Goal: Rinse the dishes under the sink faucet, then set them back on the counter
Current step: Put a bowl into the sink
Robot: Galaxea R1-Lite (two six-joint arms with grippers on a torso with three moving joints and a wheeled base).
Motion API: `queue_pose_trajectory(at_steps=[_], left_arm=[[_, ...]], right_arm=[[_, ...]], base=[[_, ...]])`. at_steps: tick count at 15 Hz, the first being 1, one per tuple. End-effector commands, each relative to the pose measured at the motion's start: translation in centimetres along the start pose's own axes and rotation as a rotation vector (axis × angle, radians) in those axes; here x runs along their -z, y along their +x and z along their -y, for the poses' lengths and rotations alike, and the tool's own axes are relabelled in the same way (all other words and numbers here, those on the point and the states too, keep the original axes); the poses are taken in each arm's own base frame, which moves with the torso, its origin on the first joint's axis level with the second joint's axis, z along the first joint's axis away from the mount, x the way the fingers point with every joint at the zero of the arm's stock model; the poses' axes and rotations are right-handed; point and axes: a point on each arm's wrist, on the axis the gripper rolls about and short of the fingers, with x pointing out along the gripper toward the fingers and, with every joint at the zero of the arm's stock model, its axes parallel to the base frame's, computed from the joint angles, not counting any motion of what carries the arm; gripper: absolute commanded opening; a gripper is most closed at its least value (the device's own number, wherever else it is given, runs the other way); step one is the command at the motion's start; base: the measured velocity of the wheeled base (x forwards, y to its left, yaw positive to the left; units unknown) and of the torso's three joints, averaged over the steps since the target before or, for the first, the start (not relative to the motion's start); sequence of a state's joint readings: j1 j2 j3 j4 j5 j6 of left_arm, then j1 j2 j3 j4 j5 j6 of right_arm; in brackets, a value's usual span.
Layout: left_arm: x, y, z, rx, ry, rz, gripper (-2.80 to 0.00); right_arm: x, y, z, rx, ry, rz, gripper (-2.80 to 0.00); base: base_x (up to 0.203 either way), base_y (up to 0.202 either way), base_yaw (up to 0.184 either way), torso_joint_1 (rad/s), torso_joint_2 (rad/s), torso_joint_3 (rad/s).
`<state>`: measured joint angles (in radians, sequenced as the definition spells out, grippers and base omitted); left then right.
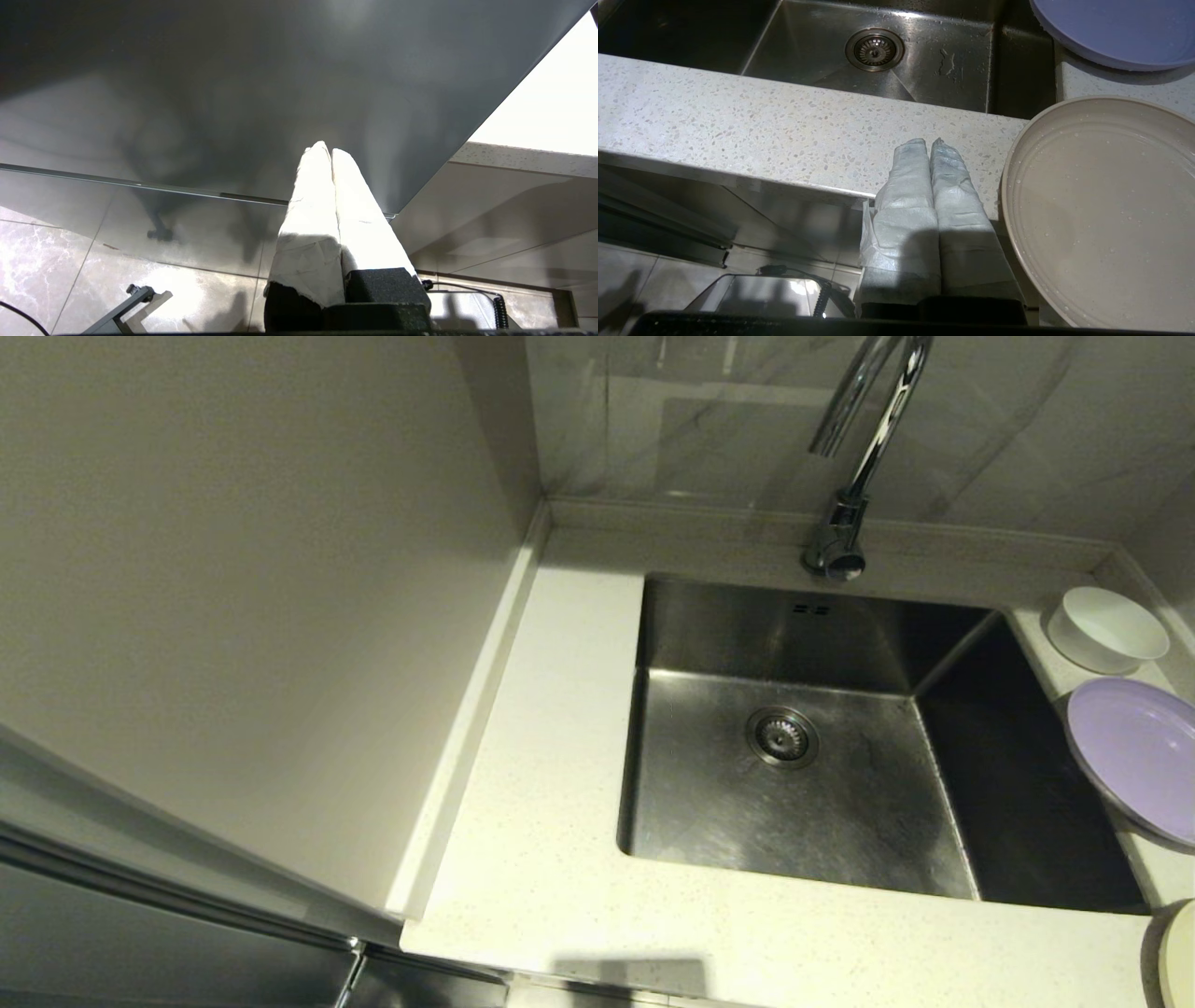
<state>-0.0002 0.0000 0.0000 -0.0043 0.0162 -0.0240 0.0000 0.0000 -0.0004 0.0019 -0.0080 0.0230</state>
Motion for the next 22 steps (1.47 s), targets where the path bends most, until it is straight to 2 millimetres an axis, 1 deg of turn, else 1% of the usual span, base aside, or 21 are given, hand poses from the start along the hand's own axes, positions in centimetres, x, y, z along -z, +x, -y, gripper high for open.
queue_pose_trajectory(at_steps=[1, 22], left_arm=[[0.0, -0.01, 0.0, -0.001, -0.001, 0.002, -2.8], [0.0, -0.01, 0.0, -0.001, -0.001, 0.002, -2.8]], right_arm=[[0.01, 0.0, 0.0, 0.0, 0.0, 0.0, -2.8], [0.01, 0.0, 0.01, 0.003, 0.002, 0.0, -2.8]], base=[[0.0, 0.0, 0.0, 0.0, 0.0, 0.0], [0.0, 0.0, 0.0, 0.0, 0.0, 0.0]])
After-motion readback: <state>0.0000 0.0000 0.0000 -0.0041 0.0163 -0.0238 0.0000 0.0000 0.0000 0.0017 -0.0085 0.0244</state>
